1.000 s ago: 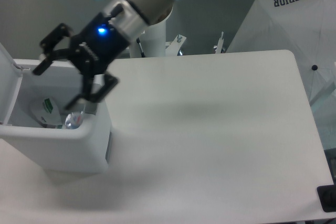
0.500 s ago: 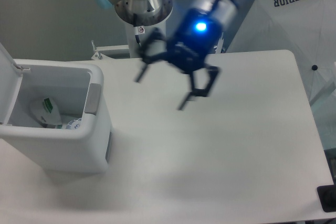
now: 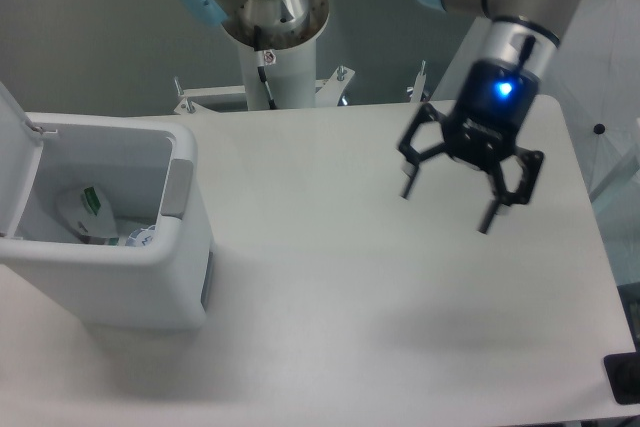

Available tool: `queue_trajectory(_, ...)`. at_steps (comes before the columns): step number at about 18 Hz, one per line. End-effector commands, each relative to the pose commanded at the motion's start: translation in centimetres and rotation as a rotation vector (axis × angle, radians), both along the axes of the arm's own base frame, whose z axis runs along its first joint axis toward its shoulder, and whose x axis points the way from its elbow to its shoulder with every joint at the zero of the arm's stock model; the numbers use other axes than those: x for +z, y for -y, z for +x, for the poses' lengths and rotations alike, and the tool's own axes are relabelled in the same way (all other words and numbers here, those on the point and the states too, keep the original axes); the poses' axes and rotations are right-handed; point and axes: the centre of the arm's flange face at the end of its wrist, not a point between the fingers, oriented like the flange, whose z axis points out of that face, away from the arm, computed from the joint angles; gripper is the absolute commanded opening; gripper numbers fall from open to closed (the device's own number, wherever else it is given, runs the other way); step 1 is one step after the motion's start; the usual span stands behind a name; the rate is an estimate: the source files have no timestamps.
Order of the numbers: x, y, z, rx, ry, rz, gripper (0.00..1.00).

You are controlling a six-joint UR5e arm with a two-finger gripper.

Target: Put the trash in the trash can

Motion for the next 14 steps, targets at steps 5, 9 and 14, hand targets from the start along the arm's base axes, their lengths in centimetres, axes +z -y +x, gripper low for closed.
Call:
queue_trajectory(5,-3.8,0.9,-2.1,0.014,-0.035,-0.179,1.0)
queue_trajectory(9,-6.2,2.2,-2.9,-0.207,-0.218,-0.387,1.0)
queue_trajectory(14,-6.8,3.0,-3.4,-0.241,-0.24,-0.47,1.0)
